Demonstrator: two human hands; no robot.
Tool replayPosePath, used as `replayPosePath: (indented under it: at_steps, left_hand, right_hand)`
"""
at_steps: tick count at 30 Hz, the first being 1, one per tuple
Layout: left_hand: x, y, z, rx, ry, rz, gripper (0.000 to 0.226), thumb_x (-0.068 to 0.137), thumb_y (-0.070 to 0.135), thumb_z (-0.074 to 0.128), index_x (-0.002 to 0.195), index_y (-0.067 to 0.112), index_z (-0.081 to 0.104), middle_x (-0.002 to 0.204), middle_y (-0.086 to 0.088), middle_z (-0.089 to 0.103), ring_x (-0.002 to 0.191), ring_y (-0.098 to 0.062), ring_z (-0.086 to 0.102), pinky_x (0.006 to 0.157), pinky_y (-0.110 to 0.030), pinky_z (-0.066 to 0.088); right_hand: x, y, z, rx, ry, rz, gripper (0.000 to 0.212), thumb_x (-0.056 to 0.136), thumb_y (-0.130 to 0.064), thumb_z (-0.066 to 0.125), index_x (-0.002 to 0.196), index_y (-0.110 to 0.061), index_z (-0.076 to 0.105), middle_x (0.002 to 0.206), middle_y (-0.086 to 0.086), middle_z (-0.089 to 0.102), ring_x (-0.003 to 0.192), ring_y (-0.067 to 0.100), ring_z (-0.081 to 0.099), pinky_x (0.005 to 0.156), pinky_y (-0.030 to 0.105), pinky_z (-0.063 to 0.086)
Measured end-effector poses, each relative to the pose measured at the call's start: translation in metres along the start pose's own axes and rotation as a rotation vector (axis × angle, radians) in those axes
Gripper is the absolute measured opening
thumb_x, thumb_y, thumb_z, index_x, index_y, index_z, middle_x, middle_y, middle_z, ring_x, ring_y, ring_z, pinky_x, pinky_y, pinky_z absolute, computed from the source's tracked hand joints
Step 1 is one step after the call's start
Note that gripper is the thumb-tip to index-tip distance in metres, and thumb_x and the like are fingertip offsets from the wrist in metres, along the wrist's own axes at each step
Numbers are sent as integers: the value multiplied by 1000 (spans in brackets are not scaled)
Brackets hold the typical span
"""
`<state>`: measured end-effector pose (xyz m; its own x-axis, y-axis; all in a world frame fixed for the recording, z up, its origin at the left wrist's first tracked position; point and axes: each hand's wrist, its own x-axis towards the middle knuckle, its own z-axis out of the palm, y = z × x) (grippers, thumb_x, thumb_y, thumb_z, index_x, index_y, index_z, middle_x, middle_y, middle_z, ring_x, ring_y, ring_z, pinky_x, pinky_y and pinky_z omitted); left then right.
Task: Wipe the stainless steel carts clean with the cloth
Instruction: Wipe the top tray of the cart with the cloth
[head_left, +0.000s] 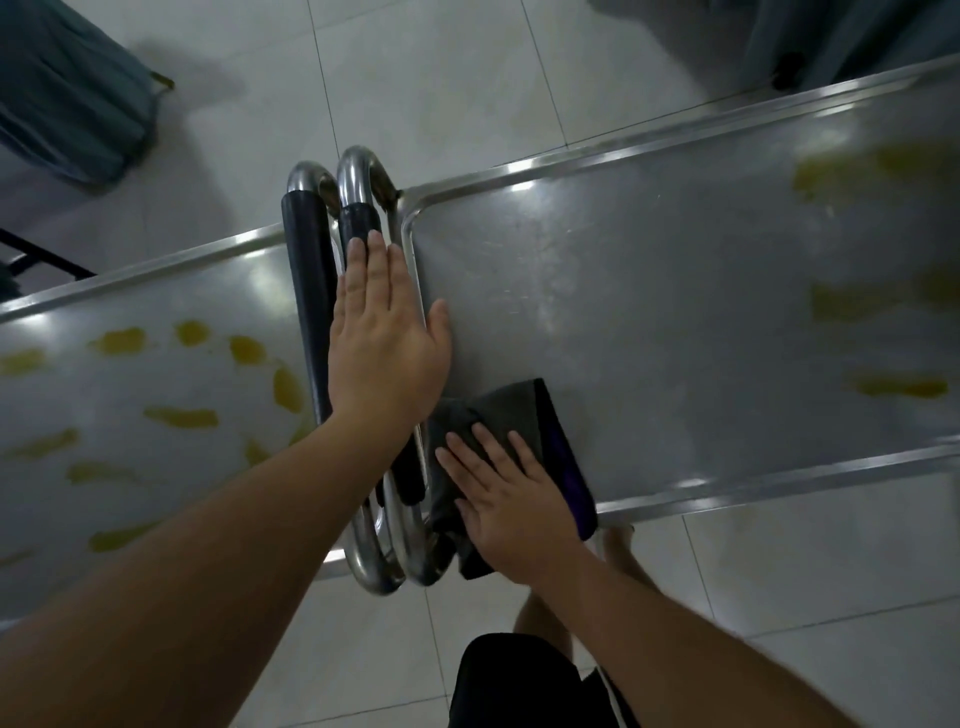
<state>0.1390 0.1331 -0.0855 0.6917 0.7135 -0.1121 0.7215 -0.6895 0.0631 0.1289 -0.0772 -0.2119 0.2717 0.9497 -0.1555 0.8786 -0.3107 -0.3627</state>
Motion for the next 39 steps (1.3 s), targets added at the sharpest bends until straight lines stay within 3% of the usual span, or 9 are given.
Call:
replayPosePath:
  at_steps: [3, 7, 13, 20, 27, 29, 32, 36, 39]
  left_hand:
    - [-1, 1, -2, -10, 4, 2, 75, 112, 51, 22, 169, 5, 5, 178, -11, -4, 164, -22, -11, 133, -42, -3]
    - [-1, 2, -4, -18, -2, 5, 75, 112, 51, 25, 169, 7, 4, 178, -10, -5, 164, -21, -12, 133, -41, -4]
    - [-1, 1, -3, 2, 17, 15, 73, 110, 45, 28, 170, 11, 5, 178, -11, -2, 164, -23, -10, 133, -43, -1]
    - [-1, 3, -1, 182, -12, 23, 71, 110, 56, 11, 169, 23, -9, 177, -11, -13, 162, -26, -18, 132, -45, -7]
    - [3, 11, -10, 251, -66, 52, 71, 109, 57, 8, 168, 24, -15, 175, -2, -22, 161, -23, -22, 131, -47, -7]
    - [4, 29, -10, 224, -100, 60, 71, 109, 56, 9, 168, 23, -15, 175, -2, -22, 161, -22, -21, 132, -47, -5]
    - [-1, 74, 0, 129, -153, 52, 71, 110, 55, 15, 169, 24, -9, 177, -1, -17, 162, -19, -18, 129, -41, -9]
    - [-13, 154, 21, 6, -225, -4, 69, 110, 51, 25, 170, 25, 2, 179, 0, -3, 164, -18, -6, 130, -39, -2]
    - [-21, 209, 42, -87, -269, -42, 68, 110, 50, 28, 170, 26, 6, 179, -1, 2, 164, -20, 1, 132, -40, 4]
  right_hand:
    - [-17, 41, -12, -61, -35, -38, 62, 106, -47, 37, 165, -32, 24, 172, -12, 16, 161, 16, 3, 128, 51, 11]
    - [-56, 123, -42, -136, 3, 131, 64, 102, -46, 42, 163, -30, 30, 170, -8, 25, 159, 20, 19, 125, 54, 23]
    - [-112, 248, -95, -194, -151, 383, 67, 107, -53, 7, 166, -24, 14, 174, -2, 12, 160, 22, 4, 126, 53, 15]
    - [-112, 260, -95, -221, -172, 403, 67, 104, -56, 2, 165, -31, -8, 172, -11, -17, 157, 14, -21, 128, 45, -5]
    - [-108, 261, -97, -186, -199, 393, 69, 99, -58, -7, 161, -33, -22, 167, -14, -30, 152, 13, -32, 124, 42, -18]
    - [-107, 258, -99, -183, -197, 394, 70, 99, -57, -3, 164, -31, -13, 170, -11, -22, 157, 16, -22, 126, 45, -12]
    - [-108, 252, -106, -181, -166, 382, 70, 102, -52, 12, 166, -24, 11, 174, -2, 8, 161, 26, 7, 128, 53, 8]
    - [-102, 247, -116, -146, -64, 365, 64, 101, -45, 37, 158, -18, 42, 160, 7, 43, 150, 34, 35, 122, 56, 27]
    - [-95, 252, -121, -79, 1, 347, 64, 99, -42, 44, 155, -12, 43, 153, 12, 49, 143, 36, 41, 122, 56, 29]
